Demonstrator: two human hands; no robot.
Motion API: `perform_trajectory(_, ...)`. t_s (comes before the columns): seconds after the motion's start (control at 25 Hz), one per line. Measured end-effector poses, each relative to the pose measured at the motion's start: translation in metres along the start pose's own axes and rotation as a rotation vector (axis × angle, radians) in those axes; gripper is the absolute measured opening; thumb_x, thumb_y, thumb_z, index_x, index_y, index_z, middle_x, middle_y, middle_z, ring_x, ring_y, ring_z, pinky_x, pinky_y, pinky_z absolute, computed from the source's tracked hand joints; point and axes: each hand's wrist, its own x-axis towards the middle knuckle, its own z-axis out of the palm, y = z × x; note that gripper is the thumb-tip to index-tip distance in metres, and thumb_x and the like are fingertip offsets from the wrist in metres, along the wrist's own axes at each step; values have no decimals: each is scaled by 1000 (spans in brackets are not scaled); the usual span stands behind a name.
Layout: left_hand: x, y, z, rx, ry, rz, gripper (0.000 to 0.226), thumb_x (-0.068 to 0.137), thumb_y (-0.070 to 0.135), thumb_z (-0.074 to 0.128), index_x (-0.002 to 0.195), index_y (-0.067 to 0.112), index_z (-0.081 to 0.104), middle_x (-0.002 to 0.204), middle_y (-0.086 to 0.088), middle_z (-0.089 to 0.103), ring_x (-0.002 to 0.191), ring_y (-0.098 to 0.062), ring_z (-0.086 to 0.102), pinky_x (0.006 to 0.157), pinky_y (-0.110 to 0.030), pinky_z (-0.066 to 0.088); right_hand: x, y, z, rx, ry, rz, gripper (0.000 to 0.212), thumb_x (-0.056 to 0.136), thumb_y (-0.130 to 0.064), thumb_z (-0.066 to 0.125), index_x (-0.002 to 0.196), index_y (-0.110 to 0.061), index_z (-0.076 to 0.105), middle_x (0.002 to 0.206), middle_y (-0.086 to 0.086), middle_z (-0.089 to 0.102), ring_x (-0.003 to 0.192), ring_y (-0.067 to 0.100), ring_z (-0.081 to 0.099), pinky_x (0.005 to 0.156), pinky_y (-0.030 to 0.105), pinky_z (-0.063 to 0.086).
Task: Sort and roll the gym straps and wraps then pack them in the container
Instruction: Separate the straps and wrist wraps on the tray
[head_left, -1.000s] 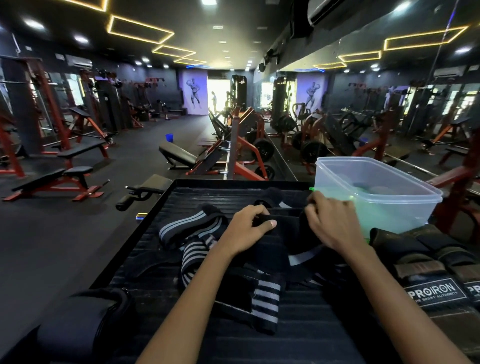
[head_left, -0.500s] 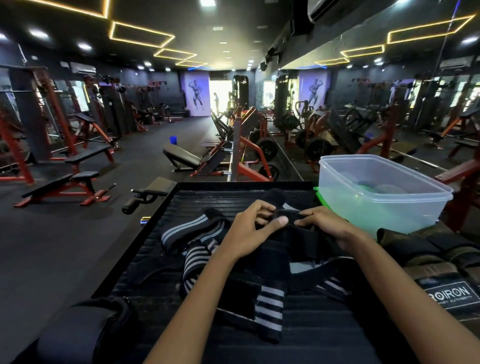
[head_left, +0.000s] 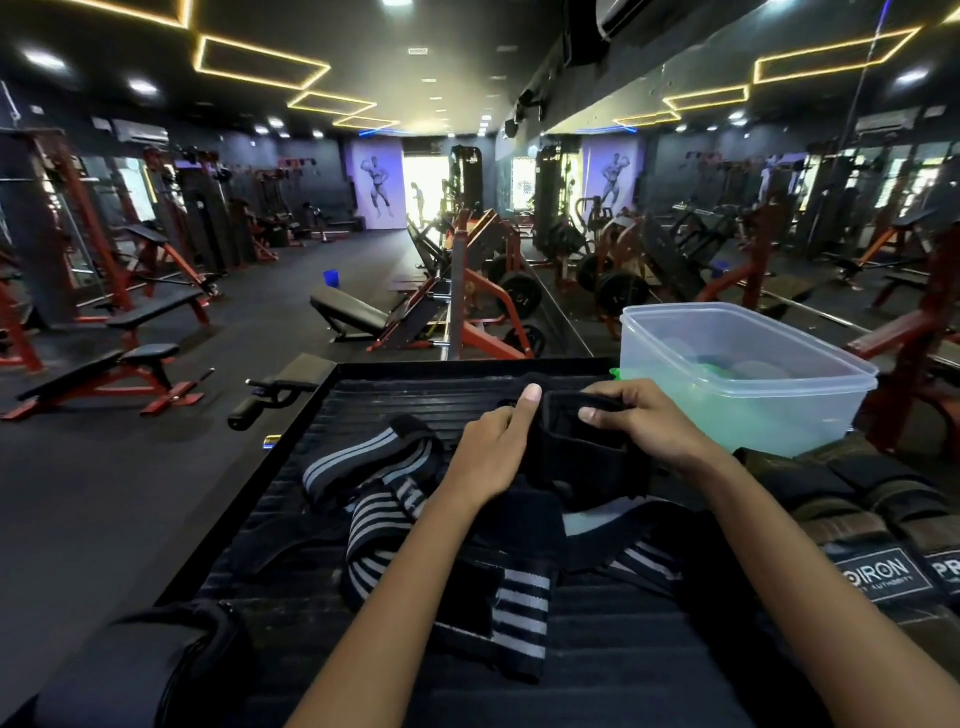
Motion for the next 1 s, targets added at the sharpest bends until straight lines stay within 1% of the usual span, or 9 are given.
perform_trajectory(0.16, -1, -6, 4, 38, 71, 98, 61, 93, 64, 24, 81, 11, 51, 70, -5, 62, 66, -19, 59, 68, -31, 46, -1, -2, -5, 195, 250, -66, 22, 91, 4, 56, 88, -14, 70, 78, 0, 67, 74, 11, 62, 74, 22, 48)
perform_trajectory(0.32, 3, -2, 3, -65, 43, -17, 68, 95, 65, 17, 121, 15, 55, 69, -1, 73, 75, -10, 68, 83, -29, 45, -2, -9, 0, 192, 228, -150, 22, 90, 5, 55, 92, -12, 69, 87, 4, 68, 82, 12, 63, 79, 24, 48)
perform_trajectory(0.4, 7, -4, 6, -75, 8, -59, 81, 89, 74, 16, 146, 20, 35, 82, 3, 75, 91, -9, 68, 93, -28, 39, -3, -14, 1, 168, 268, -201, 24, 90, 5, 56, 92, -14, 70, 89, 3, 70, 87, 15, 64, 83, 28, 49)
perform_trajectory(0.56, 20, -18, 7, -511, -77, -184, 122, 56, 100, 28, 150, 23, 27, 134, -5, 58, 97, -22, 70, 102, -33, 37, -8, -25, -5, 373, 197, -234, 17, 82, -5, 66, 95, -14, 73, 88, 5, 70, 84, 20, 64, 76, 29, 52)
perform_trajectory(0.64, 21, -25, 0, -752, -3, -274, 120, 60, 89, 55, 148, 12, 33, 141, -12, 51, 107, -26, 66, 103, -36, 42, -10, -31, -1, 398, 54, -224, 18, 77, -11, 66, 94, -11, 72, 84, 5, 70, 76, 17, 64, 68, 22, 52)
perform_trajectory(0.68, 19, -27, -4, -825, 51, -285, 102, 73, 73, 64, 144, 4, 37, 136, -14, 56, 108, -26, 65, 97, -38, 49, -10, -31, 4, 361, 9, -222, 18, 77, -12, 65, 93, -9, 72, 81, 4, 69, 73, 14, 64, 65, 20, 51)
perform_trajectory(0.76, 20, -30, -8, -922, 155, -279, 57, 94, 30, 60, 134, -7, 45, 121, -20, 64, 98, -26, 68, 77, -37, 59, -9, -29, 14, 320, -10, -209, 14, 80, -9, 65, 92, -7, 71, 77, 3, 68, 69, 12, 63, 61, 18, 49)
perform_trajectory(0.8, 20, -29, -10, -966, 166, -262, 49, 95, 21, 58, 132, -9, 45, 119, -21, 64, 98, -28, 68, 74, -37, 60, -9, -27, 15, 321, -1, -200, 12, 83, -6, 64, 92, -6, 71, 76, 2, 68, 67, 11, 63, 60, 18, 48)
perform_trajectory(1.0, 15, -16, -4, -973, 133, -237, 49, 87, 16, 68, 127, -6, 51, 118, -18, 66, 99, -22, 69, 66, -29, 57, -11, -23, 4, 248, -76, -176, 13, 86, -2, 62, 95, -6, 72, 80, 2, 71, 73, 13, 66, 64, 19, 50)
